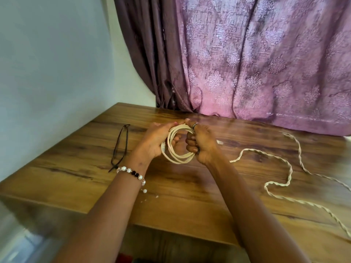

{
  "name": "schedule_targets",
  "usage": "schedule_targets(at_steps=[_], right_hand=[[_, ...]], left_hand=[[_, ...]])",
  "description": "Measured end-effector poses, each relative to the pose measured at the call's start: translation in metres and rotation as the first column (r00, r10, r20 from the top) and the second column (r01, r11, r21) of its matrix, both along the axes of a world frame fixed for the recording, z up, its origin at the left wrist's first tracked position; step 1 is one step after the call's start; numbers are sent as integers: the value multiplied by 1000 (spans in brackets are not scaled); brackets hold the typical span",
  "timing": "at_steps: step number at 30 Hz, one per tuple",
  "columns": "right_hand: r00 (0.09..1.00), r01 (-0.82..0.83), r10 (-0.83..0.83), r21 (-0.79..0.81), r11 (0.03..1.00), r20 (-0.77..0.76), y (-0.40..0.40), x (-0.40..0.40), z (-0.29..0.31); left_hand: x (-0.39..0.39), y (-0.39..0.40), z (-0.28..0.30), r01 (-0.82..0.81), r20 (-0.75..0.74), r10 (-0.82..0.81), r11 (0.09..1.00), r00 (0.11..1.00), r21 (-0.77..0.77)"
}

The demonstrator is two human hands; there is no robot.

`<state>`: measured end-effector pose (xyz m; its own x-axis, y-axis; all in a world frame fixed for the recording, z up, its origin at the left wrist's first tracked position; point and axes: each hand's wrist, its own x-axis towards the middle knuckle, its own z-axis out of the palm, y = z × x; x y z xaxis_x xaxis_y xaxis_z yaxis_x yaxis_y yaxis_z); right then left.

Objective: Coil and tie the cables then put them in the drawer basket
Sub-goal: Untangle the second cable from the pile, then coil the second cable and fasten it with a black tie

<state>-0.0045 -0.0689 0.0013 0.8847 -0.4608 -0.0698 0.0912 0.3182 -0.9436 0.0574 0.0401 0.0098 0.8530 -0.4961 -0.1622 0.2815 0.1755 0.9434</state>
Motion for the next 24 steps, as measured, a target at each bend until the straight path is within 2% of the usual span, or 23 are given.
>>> schedule_targets(at_steps=[3, 5, 7, 8, 10, 12, 14, 19, 24], right_hand=[[1000, 4, -4, 21, 1000, 10, 13, 4, -3], [1000, 8, -8, 56, 998, 13, 18, 8, -8], [1000, 4, -5, 84, 996, 17, 19, 10, -14], [1000, 5, -6, 88, 996, 18, 19, 10, -17], [1000, 8, -9, 91, 996, 12, 20, 10, -21], [1000, 19, -20, 107, 994, 10, 19, 9, -25], [999, 25, -27, 129, 991, 17, 19, 7, -26], [999, 30, -33, 139, 990, 19, 19, -2, -29], [998, 64, -64, 138, 988, -4, 16, -3, -31]], left_hand=[[14, 32, -6, -209, 169, 187, 970, 968, 126], [27, 61, -12, -354, 411, 237, 905, 880, 236], [39, 93, -17, -391, 599, 116, 851, 792, 352], [42, 106, -18, -378, 644, 11, 817, 765, 434], [42, 127, -22, -375, 670, -173, 716, 722, 589], [38, 138, -24, -415, 679, -247, 633, 691, 653], [34, 139, -27, -461, 692, -258, 585, 674, 667], [23, 124, -26, -493, 648, -310, 451, 695, 744], [20, 108, -27, -589, 676, -308, 335, 669, 735]])
